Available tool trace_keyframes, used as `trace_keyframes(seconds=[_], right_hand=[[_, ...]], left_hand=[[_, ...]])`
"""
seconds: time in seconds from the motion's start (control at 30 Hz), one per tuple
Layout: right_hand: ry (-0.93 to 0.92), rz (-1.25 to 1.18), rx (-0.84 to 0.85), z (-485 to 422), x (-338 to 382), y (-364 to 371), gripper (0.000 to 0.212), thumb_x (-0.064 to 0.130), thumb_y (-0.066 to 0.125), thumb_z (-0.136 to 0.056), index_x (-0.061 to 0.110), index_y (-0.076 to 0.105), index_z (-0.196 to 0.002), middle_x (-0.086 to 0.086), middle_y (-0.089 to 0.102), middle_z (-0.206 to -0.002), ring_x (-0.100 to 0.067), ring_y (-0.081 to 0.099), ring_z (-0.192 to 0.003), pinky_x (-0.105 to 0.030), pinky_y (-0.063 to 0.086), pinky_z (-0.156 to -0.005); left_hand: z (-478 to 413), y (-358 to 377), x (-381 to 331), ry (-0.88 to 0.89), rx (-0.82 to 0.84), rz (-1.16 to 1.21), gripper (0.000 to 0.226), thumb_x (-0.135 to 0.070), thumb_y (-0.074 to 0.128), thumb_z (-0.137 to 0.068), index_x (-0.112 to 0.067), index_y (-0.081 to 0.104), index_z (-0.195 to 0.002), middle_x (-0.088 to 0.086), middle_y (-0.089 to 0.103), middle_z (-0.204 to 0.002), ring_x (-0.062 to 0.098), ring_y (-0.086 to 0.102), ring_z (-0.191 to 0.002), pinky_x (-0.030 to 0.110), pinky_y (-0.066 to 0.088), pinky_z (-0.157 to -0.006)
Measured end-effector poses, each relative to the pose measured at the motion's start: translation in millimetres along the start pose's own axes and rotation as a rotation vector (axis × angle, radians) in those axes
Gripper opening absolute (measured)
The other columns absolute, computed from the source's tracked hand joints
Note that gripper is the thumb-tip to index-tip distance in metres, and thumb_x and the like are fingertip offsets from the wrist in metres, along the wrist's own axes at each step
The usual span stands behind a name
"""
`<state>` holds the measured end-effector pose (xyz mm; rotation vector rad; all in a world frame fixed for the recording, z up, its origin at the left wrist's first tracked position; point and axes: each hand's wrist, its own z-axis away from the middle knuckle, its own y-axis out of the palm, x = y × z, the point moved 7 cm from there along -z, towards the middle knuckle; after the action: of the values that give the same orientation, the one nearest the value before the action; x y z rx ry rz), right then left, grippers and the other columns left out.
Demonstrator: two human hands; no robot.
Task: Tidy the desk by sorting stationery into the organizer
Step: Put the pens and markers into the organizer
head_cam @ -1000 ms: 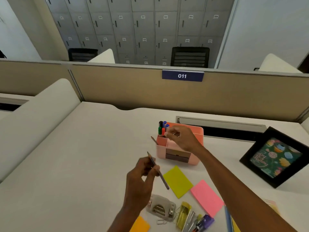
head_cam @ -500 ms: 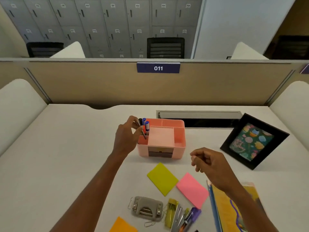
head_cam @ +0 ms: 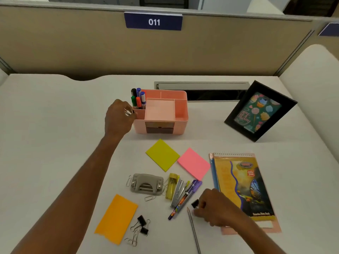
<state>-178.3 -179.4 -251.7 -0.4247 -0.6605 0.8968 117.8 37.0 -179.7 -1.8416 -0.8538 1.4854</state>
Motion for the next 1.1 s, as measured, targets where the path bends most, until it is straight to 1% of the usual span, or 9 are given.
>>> trace_keyframes(seconds=[0.1,0.23,0.3,0.37,0.5,0.63,0.8,0.93,1.1], right_hand=[[0.056,0.130,-0.039,4.1,10.5,21.9,0.027,0.048,0.061,-0.086,0.024,0.050,-0.093,0.000,0.041,-0.094,-0.022,0.055,-0.099,-0.029,0.037,-0.068],[0.048,0.154,-0.093,8.6,23.6,28.7,0.018,0.036,0.051,-0.095,0.022,0.050,-0.107,-0.005,0.049,-0.103,-0.020,0.054,-0.115,-0.029,0.036,-0.077],[0.034,0.155,-0.069,9.6,23.5,21.5,0.010,0.033,0.051,-0.094,0.025,0.046,-0.089,-0.001,0.046,-0.093,-0.020,0.055,-0.110,-0.028,0.040,-0.077],[0.006,0.097,-0.047,11.1,21.4,-0.7,0.024,0.032,0.059,-0.086,0.023,0.044,-0.069,0.000,0.050,-0.081,-0.020,0.063,-0.088,-0.031,0.046,-0.066],[-0.205,-0.145,-0.191,11.6,51.7,-96.2,0.016,0.015,0.068,-0.084,0.009,0.067,-0.069,-0.007,0.071,-0.065,-0.015,0.069,-0.059,-0.035,0.059,-0.062],[-0.557,-0.319,-0.530,-0.2,133.2,-197.0,0.005,0.006,0.067,-0.083,0.008,0.069,-0.079,-0.004,0.072,-0.069,-0.018,0.071,-0.063,-0.039,0.060,-0.064],[-0.802,-0.246,-0.826,-40.9,220.6,-230.8,0.009,0.013,0.066,-0.081,0.006,0.068,-0.077,-0.004,0.070,-0.072,-0.019,0.066,-0.066,-0.038,0.056,-0.064],[-0.805,-0.131,-0.816,-83.9,243.0,-212.2,0.013,0.014,0.064,-0.082,0.003,0.069,-0.078,-0.005,0.067,-0.072,-0.023,0.060,-0.067,-0.040,0.053,-0.065],[-0.717,0.017,-0.702,-123.9,240.2,-185.6,0.013,0.018,0.065,-0.082,0.006,0.070,-0.078,-0.007,0.068,-0.077,-0.025,0.060,-0.070,-0.045,0.053,-0.066]], left_hand=[[-1.0,-0.7,-4.2,-0.020,0.050,-0.021,0.012,-0.020,0.074,-0.080,-0.013,0.064,-0.083,0.007,0.067,-0.093,0.016,0.056,-0.077,0.028,0.043,-0.067],[-1.1,-4.0,-1.5,-0.039,0.086,-0.021,0.012,-0.016,0.073,-0.078,-0.018,0.062,-0.075,0.004,0.069,-0.083,0.020,0.063,-0.074,0.028,0.046,-0.064],[-0.9,-5.4,-0.1,-0.055,0.092,-0.021,0.009,-0.016,0.073,-0.078,-0.015,0.064,-0.078,0.006,0.070,-0.083,0.021,0.063,-0.074,0.030,0.049,-0.066],[-0.5,-5.5,-0.7,-0.060,0.100,-0.024,0.009,-0.016,0.074,-0.078,-0.013,0.065,-0.079,0.006,0.069,-0.083,0.021,0.063,-0.074,0.032,0.051,-0.067],[-0.7,-5.5,0.4,-0.072,0.119,-0.022,0.008,-0.016,0.072,-0.079,-0.010,0.068,-0.084,0.008,0.070,-0.085,0.022,0.064,-0.075,0.033,0.053,-0.070],[-1.3,-4.1,2.4,-0.078,0.160,-0.025,0.010,-0.017,0.069,-0.082,-0.009,0.069,-0.087,0.008,0.070,-0.087,0.022,0.064,-0.075,0.030,0.052,-0.068],[2.5,-3.6,1.1,-0.017,0.184,-0.025,0.012,-0.017,0.065,-0.085,-0.012,0.070,-0.094,0.007,0.070,-0.099,0.021,0.065,-0.084,0.028,0.049,-0.069],[8.1,-5.6,3.6,0.019,0.210,0.054,0.032,-0.023,0.073,-0.079,-0.019,0.064,-0.110,0.004,0.069,-0.106,0.019,0.064,-0.085,0.035,0.055,-0.079],[35.8,-29.9,15.6,-0.032,0.124,0.175,0.049,-0.025,0.079,-0.074,-0.021,0.057,-0.117,0.002,0.064,-0.102,0.018,0.063,-0.075,0.041,0.055,-0.077]])
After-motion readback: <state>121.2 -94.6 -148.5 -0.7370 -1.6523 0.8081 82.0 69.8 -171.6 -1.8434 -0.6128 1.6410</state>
